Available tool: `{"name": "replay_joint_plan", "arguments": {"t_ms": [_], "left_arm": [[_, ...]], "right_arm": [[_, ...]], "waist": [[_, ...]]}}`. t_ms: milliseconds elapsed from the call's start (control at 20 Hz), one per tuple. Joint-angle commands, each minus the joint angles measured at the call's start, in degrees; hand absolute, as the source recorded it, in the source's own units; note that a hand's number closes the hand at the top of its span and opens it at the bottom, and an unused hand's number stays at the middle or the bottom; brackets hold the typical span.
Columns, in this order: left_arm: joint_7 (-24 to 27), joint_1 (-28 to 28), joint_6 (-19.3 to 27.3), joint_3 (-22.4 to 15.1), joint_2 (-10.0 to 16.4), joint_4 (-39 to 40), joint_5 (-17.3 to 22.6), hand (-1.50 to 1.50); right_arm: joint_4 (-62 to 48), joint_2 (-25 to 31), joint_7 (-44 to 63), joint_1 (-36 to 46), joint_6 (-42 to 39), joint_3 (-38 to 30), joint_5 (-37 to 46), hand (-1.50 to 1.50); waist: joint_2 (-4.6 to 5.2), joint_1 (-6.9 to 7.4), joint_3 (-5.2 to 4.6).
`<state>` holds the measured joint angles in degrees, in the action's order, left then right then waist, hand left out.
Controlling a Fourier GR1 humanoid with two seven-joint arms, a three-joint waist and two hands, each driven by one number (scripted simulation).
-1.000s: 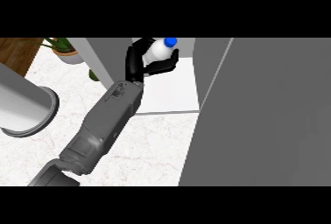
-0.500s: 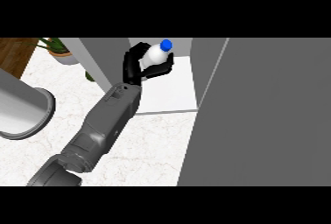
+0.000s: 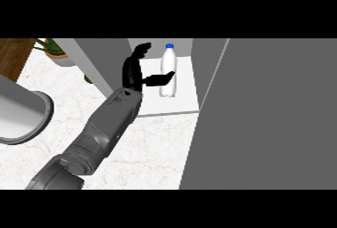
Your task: Pick up the bottled water, place it into the cabinet and close the cabinet
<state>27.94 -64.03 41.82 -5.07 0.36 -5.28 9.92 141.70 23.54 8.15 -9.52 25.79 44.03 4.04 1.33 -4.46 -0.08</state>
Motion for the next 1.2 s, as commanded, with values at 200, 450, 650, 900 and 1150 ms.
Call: {"name": "replay_joint_plan", "arguments": {"t_ms": [200, 450, 650, 900, 1150], "left_arm": [[1.74, 1.88, 3.95, -0.71, 0.03, 2.14, -1.7, -1.5], [1.48, 0.81, 4.59, 0.31, -0.34, 1.02, -0.99, -1.5], [3.33, 0.55, -2.53, 1.07, 0.41, -0.63, -0.54, -1.5], [9.61, 1.31, -11.56, 4.05, -0.33, -6.42, 2.77, 1.5], [14.08, 3.07, -21.36, 6.05, -0.35, -9.36, 6.05, 1.5]], "right_arm": [[3.72, 1.18, -0.14, -0.77, -0.46, 0.96, 0.86, -1.5], [2.57, 1.71, -0.01, -0.13, -1.16, -0.02, -0.58, -1.5], [2.34, -0.06, 0.43, 0.9, 0.04, 0.9, 0.23, -1.5], [2.94, 0.74, -0.78, -0.83, 0.14, 1.55, 0.09, -1.5], [4.34, 2.21, 0.93, -1.88, 0.53, 1.42, 0.88, -1.5]], "waist": [[0.37, -0.63, -0.02], [0.42, -0.63, -0.03], [0.29, -0.12, -0.09], [-0.39, 0.61, -0.07], [-0.9, 1.44, -0.03]]}}
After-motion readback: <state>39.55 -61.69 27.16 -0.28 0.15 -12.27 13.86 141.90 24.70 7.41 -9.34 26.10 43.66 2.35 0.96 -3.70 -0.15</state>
